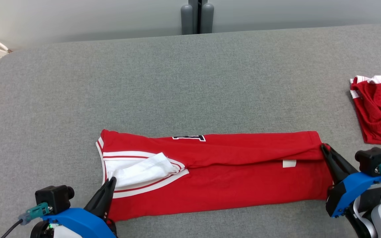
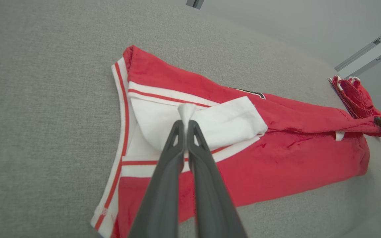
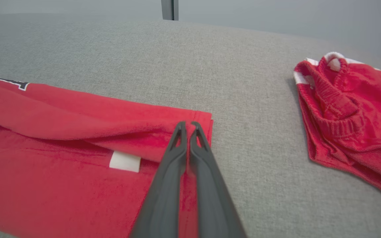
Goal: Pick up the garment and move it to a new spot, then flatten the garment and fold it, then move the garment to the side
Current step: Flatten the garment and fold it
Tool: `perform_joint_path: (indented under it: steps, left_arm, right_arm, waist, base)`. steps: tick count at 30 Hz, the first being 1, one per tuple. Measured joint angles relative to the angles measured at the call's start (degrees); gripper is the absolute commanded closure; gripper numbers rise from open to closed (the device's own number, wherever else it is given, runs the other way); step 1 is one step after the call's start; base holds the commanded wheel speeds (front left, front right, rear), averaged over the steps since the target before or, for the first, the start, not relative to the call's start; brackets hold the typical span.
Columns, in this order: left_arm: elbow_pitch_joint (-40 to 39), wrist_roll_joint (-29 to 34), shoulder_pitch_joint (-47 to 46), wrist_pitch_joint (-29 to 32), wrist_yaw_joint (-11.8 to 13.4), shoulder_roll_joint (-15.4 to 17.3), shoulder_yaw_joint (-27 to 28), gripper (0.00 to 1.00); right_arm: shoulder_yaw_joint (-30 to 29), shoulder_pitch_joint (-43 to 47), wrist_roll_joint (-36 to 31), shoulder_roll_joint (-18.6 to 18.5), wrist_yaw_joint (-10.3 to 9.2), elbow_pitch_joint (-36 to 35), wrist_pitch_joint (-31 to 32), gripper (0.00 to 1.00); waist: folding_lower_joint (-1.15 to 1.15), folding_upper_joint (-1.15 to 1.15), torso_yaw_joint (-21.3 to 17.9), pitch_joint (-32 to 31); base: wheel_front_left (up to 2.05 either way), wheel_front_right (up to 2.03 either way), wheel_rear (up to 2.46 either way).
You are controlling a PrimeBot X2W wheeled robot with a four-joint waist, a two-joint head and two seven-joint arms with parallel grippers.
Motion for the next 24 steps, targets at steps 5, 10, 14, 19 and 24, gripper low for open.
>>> perform_joint_path:
  steps: [5, 10, 14, 19, 24]
  left_arm:
    - [2.3, -0.5, 0.8, -2.2, 0.0, -0.9, 0.2, 0.18]
    - [2.9, -1.3, 2.6, -6.1, 0.7, -2.5, 1.9, 0.00]
    - [1.8, -0.9, 4.7, -9.3, 2.0, -3.1, 3.4, 0.00]
    - [1.5, 0.4, 5.0, -12.2, 3.7, -3.6, 4.3, 0.00]
    - [2.9, 2.3, 3.8, -13.6, 4.9, -4.6, 3.8, 0.00]
  right_arm:
    - [-1.9, 2.6, -2.1, 1.5, 0.00, -1.0, -0.1, 0.52]
    - [-4.8, 6.0, -3.9, 4.3, 0.00, -1.7, -1.5, 0.00]
    - [-8.6, 9.5, -4.4, 5.8, -0.01, -2.2, -2.5, 0.00]
    - [-13.5, 12.3, -5.5, 8.3, -0.01, -4.1, -2.5, 0.00]
    - [-16.4, 12.6, -7.6, 10.1, -0.01, -4.9, 0.9, 0.00]
  waist:
    - [0.00, 0.00, 0.0, -0.4]
    - [0.00, 0.00, 0.1, -1.9]
    - [0.00, 0.00, 0.6, -3.6]
    - [0.00, 0.00, 1.4, -5.5]
    - [-0.01, 0.00, 2.1, -6.9]
  base:
    - [0.00, 0.00, 0.00]
    - [0.00, 0.00, 0.00]
    - [0.00, 0.00, 0.00]
    - [0.00, 0.00, 0.00]
    - [0.00, 0.00, 0.00]
